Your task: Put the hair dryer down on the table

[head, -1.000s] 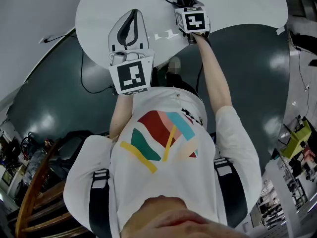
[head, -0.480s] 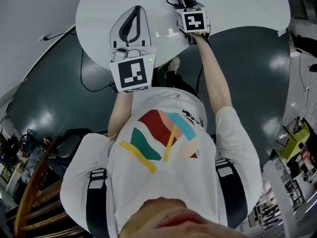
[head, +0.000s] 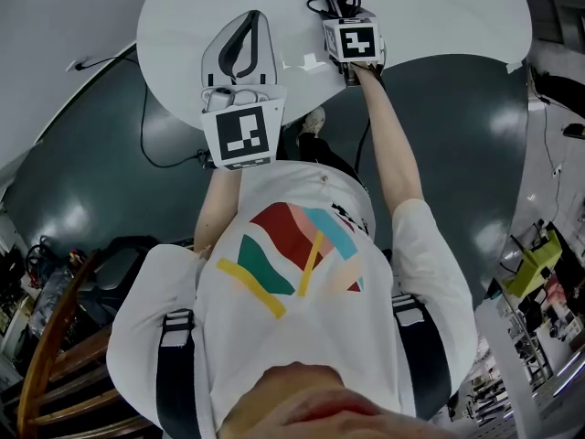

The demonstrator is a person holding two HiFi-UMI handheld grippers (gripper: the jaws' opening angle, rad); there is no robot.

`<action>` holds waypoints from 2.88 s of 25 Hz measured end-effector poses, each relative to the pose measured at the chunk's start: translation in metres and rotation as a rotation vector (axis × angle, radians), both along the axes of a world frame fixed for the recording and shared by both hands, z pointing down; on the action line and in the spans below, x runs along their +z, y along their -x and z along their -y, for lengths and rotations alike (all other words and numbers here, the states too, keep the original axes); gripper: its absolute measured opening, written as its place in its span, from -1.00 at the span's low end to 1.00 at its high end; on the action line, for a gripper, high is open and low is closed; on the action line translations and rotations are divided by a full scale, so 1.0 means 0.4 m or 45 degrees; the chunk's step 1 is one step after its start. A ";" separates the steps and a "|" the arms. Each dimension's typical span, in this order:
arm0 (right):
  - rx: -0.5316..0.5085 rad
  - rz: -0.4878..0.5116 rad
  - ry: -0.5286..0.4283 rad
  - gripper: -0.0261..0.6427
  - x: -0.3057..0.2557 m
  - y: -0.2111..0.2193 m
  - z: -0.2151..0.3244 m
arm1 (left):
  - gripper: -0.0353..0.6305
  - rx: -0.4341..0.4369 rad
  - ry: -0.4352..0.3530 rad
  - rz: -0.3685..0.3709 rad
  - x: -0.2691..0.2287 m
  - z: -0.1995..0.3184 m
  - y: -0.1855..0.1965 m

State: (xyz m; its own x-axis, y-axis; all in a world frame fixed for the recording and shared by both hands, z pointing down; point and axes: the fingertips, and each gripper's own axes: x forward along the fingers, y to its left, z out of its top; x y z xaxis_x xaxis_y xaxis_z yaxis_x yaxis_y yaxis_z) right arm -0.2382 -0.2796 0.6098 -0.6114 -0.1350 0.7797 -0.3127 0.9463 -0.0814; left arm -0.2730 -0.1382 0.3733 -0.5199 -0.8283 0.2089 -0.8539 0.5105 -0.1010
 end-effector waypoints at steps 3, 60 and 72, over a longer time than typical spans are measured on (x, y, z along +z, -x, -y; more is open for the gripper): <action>-0.017 -0.013 0.004 -0.26 0.000 -0.004 -0.003 | -0.86 0.006 -0.007 -0.003 -0.006 0.000 -0.009; 0.075 0.805 -0.471 -0.48 -0.762 -0.090 -0.092 | -0.86 0.109 -0.256 0.155 -0.244 -0.054 -0.108; 0.258 1.026 -0.707 -0.85 -0.920 -0.232 -0.162 | -0.86 0.142 -0.391 0.173 -0.337 -0.059 -0.128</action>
State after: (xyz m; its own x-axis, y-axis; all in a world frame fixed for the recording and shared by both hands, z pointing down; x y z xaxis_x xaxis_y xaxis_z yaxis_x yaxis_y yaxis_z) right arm -0.1454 -0.2149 0.2418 -0.8551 -0.5147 -0.0631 -0.5185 0.8496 0.0970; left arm -0.2217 -0.1147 0.2386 -0.4287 -0.8950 -0.1232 -0.8954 0.4391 -0.0736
